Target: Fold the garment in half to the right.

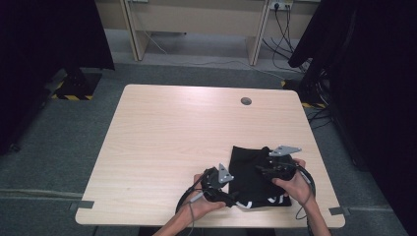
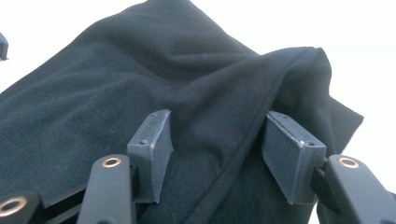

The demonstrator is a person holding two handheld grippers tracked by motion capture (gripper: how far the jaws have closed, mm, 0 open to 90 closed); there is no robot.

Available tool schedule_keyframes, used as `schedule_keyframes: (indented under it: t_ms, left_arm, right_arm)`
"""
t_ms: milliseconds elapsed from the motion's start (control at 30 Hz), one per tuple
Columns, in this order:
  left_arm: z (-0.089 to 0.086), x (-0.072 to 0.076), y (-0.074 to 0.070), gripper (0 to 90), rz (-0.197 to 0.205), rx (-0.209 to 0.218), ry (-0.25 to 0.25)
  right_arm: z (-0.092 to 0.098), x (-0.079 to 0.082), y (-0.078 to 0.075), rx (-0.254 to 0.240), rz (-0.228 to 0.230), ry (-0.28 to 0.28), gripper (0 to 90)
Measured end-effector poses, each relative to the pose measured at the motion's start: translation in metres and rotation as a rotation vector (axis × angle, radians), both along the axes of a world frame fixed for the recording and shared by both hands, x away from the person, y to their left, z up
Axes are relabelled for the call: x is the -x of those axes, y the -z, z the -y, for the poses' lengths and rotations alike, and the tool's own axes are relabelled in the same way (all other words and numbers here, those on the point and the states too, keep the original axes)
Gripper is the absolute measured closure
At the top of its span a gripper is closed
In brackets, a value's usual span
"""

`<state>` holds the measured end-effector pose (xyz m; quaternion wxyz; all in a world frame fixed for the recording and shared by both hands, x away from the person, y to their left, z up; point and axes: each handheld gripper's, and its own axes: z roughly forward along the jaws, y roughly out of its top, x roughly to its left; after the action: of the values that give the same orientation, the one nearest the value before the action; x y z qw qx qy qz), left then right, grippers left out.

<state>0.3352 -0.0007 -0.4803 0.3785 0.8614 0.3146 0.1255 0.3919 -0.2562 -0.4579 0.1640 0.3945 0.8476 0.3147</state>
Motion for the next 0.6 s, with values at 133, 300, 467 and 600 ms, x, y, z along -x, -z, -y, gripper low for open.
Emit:
schedule_keyframes:
  t_ms: [133, 300, 467, 600]
  left_arm:
    - [-0.026, 0.000, 0.000, 14.0, 0.000, 0.001, -0.038]
    - [-0.053, 0.005, 0.001, 13.9, 0.000, 0.000, -0.081]
    - [-0.067, 0.011, 0.002, 14.0, 0.008, 0.013, -0.102]
    - [-0.067, 0.011, 0.004, 13.5, 0.014, 0.021, -0.104]
  right_arm:
    - [-0.025, -0.006, 0.003, -0.017, 0.004, -0.029, 44.0]
    - [-0.059, -0.015, 0.004, -0.033, -0.001, -0.067, 44.2]
    - [-0.078, -0.016, 0.001, -0.034, -0.001, -0.103, 39.6]
    - [-0.071, -0.015, -0.017, -0.064, 0.043, -0.093, 37.0]
